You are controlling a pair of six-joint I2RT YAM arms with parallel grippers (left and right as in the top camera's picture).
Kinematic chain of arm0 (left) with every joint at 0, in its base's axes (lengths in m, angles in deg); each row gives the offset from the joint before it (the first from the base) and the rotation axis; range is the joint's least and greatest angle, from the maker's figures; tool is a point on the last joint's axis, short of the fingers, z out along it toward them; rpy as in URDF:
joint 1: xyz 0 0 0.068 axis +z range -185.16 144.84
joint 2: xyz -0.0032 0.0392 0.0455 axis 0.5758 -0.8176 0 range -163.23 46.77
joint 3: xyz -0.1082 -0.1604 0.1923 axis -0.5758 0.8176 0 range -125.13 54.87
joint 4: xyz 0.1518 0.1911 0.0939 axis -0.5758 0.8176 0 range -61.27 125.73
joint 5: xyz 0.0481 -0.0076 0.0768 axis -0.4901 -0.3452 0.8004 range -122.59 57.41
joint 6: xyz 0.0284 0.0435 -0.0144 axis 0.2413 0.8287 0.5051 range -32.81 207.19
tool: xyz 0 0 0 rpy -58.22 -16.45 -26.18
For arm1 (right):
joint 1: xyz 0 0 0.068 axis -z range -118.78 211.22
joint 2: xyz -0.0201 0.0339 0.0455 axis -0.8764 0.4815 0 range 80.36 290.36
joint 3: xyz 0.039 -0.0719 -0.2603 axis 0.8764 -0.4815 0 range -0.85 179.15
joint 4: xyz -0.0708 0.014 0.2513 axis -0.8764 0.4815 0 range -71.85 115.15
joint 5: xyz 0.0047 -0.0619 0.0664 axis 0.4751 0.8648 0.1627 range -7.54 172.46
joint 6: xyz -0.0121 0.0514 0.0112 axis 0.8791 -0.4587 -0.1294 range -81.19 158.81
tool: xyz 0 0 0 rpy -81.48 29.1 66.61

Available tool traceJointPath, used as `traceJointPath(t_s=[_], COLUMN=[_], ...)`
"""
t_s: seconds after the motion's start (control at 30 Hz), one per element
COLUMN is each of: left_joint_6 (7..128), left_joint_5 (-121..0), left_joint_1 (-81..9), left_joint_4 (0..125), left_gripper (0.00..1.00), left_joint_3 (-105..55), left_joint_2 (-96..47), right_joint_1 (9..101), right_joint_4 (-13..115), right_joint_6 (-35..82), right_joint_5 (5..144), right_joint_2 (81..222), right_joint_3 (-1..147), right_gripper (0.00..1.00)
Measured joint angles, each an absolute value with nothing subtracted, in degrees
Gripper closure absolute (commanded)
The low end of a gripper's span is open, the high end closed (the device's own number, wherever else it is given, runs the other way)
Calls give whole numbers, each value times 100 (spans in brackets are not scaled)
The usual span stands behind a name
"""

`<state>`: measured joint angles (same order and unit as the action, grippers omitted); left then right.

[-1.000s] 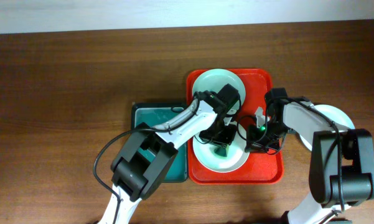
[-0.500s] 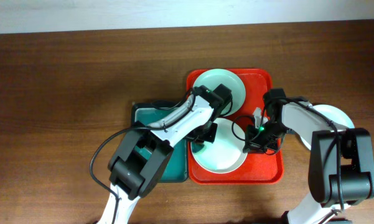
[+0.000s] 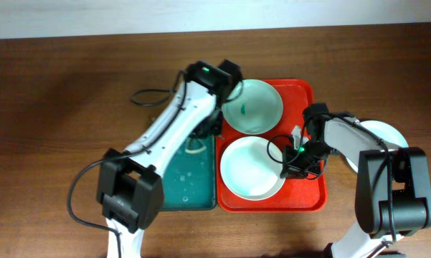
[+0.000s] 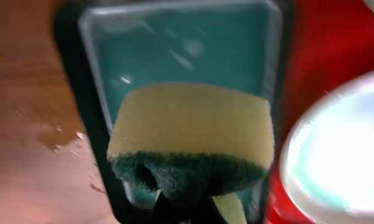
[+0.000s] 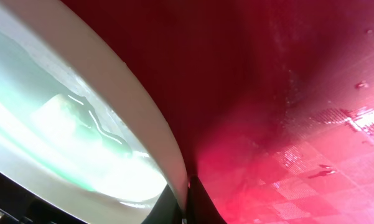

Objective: Clean dirty plates on tray and stack at the side
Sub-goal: 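Return the sponge to the water tray with the left gripper, then carry the pale green plate with the right gripper onto the white plate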

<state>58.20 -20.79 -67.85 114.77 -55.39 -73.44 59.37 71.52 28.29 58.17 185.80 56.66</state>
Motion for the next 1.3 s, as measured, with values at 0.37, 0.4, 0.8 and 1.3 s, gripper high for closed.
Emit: traceJointPath(t_s=[0.37, 0.4, 0.8, 1.3], left_joint_6=[6375, 6405, 6491, 6491], left_joint_5=[-2818, -2862, -3019, -2720], left_joint_1=[-6142, -6142, -4645, -4155], left_joint_4=[9938, 9975, 9993, 10244], left_gripper=[32, 28, 0, 1], left_joint_3=[-3202, -3202, -3401, -3403], left_joint_2=[-7346, -7278, -3534, -2804], right_joint_1=[5937, 5937, 5327, 1963], right_joint_4=[7169, 7165, 9182, 7049], right_joint_6=[2831, 2831, 2809, 1321], right_joint_5=[5834, 5834, 6532, 9093], right_joint_2=[18583, 18583, 18121, 18124], right_joint_3=[5666, 5666, 7719, 8086], right_gripper=[96, 96, 96, 96])
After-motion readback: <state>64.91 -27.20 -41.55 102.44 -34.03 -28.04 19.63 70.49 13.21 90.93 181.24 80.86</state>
